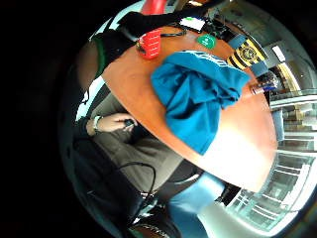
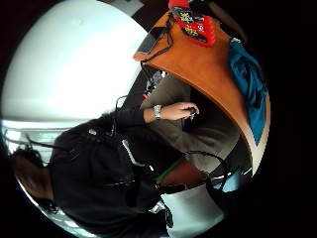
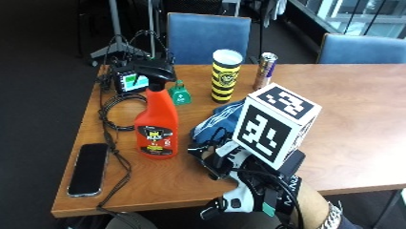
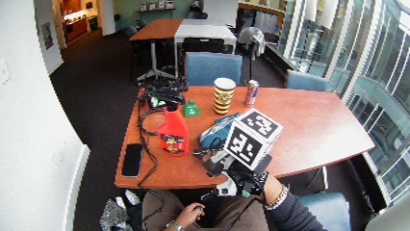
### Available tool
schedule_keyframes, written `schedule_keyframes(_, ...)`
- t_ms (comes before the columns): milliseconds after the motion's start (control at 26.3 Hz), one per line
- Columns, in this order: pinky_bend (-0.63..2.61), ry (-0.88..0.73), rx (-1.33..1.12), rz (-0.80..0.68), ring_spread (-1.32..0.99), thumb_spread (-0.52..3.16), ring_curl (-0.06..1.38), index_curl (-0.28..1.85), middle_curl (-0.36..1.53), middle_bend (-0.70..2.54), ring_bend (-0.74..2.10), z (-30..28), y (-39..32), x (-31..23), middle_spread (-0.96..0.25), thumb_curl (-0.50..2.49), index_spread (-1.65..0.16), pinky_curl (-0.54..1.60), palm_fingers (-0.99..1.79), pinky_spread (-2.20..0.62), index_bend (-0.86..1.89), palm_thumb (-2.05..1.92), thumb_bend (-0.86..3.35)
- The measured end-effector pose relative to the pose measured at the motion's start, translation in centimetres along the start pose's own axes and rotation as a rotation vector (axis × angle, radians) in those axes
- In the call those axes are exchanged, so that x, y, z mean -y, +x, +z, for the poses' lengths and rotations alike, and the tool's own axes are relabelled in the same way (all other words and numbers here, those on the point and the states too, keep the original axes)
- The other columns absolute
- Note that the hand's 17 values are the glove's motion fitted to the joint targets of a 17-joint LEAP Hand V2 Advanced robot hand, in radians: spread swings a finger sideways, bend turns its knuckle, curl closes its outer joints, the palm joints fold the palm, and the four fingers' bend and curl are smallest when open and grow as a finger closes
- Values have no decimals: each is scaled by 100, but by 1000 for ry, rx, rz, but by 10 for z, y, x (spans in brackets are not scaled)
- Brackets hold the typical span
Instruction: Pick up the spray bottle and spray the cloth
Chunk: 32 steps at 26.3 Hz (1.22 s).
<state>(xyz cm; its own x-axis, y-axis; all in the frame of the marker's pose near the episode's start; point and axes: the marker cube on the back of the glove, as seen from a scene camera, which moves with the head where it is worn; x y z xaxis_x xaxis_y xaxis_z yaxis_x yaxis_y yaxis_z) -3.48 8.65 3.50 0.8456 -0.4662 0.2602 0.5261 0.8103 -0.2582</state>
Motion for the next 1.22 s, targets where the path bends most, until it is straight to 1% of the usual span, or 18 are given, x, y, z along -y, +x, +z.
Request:
schedule_keyframes(799,24,-4,29,4,-6,96,33,22,36,23,43,5,-2,0,-8,31,-39,35,51,25,12,25,-3)
schedule_keyframes(1104,23,14,8,-4,-7,97,33,22,36,22,43,-3,-6,0,-8,31,-39,35,53,25,13,26,-3)
schedule_keyframes(1218,23,25,15,-20,-7,98,33,22,36,22,42,-3,-14,9,-8,31,-39,35,53,25,13,26,-3)
